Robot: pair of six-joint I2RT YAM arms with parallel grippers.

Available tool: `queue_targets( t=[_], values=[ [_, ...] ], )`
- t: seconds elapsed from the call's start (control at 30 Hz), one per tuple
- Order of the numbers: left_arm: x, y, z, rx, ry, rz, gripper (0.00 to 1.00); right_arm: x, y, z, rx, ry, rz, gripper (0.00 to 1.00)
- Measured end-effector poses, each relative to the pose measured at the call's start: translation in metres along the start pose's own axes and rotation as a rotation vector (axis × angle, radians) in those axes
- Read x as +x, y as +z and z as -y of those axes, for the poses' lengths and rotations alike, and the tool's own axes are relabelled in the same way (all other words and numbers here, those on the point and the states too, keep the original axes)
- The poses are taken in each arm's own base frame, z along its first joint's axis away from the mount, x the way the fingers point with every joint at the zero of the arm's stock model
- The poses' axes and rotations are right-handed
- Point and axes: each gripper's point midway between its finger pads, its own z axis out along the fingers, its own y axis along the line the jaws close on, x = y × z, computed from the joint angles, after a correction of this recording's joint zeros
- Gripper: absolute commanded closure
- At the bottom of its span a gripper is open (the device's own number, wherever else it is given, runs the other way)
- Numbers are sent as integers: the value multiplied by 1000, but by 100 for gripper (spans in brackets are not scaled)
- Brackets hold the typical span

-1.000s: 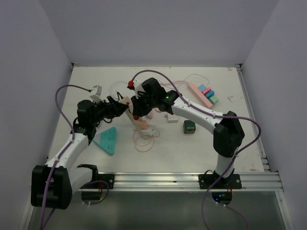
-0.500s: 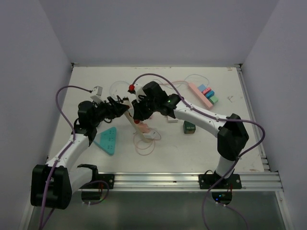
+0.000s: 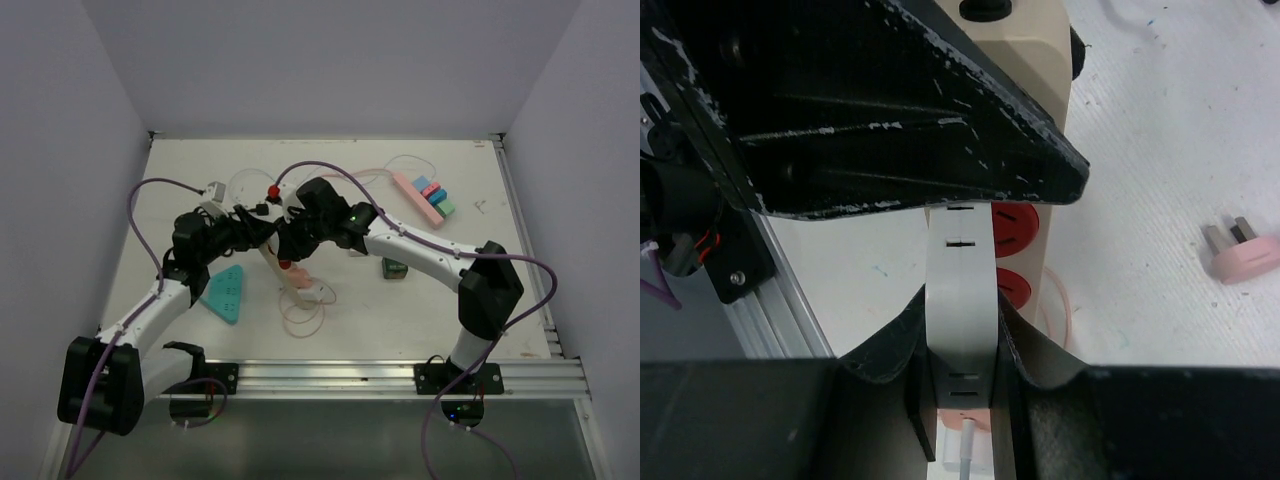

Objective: Pull the plug off the socket

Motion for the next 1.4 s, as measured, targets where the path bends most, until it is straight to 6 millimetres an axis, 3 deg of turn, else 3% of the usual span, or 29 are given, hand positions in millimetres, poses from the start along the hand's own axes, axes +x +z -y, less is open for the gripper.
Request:
queue_targets(
  t=[0.13,0.33,0.4,0.7,0.87,1.07,1.23,1.4],
  values=[
    [4,3,3,-9,10,7,42,4,1,-4,-4,7,-13,100],
    [5,3,3,-29,7,21,93,7,-1,-10,-10,3,-15,100],
    [5,2,5,-32,19,23,100,8,-3,-10,-9,5,-11,100],
    [3,1,22,-47,83,-33,100,11,-26,-16,29,35,60,100],
    [-21,-7,-11,-251,128,5,100,7,-79,-26,49,55,122,100],
    [-44,-15,-16,-349,211,30,100,-2,-114,-29,87,66,196,100],
    [-46,-18,-14,-351,234,10,100,32,-112,4,209,143,146,100],
    [-41,-21,-9,-325,230,-17,100,105,-92,48,302,321,28,100]
  ],
)
